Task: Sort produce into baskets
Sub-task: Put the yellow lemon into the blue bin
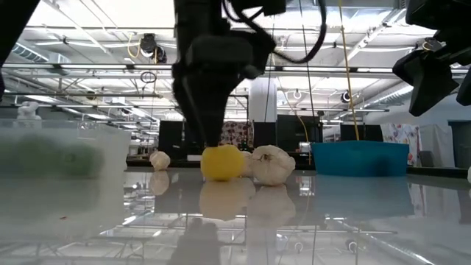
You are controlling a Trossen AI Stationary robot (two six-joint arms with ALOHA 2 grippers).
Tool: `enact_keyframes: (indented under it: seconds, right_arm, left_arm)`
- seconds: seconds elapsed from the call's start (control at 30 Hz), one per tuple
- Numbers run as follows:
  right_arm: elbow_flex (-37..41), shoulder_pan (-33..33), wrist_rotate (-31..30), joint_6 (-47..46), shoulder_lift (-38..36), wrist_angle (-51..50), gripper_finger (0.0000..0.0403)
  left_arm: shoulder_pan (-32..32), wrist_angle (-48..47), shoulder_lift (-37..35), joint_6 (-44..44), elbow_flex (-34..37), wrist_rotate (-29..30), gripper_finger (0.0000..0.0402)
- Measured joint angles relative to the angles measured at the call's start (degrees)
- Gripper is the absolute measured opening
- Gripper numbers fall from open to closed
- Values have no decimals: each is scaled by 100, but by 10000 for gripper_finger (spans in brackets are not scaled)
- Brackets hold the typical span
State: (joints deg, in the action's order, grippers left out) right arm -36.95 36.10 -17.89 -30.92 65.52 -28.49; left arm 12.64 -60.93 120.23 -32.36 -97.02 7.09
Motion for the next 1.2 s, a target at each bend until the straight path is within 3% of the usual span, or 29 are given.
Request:
enact_keyframes:
  seconds: [0.07,0.23,0.57,1.2]
  right_arm:
    - [2,0,0,-142,0,12,270]
    - [1,55,-2,-577,-2,20,270]
    - [2,404,-9,-700,-2,21,270]
    - [2,886,-468,-1240,-4,13,270]
  left_arm:
    - [-97,40,0,-121,-85,-31,318]
    - [-407,280,0,-1743,-81,-542,318]
    - [-437,310,40,-2380,-56,-409,318]
    - [-419,988,57,-2695,588,-664,318]
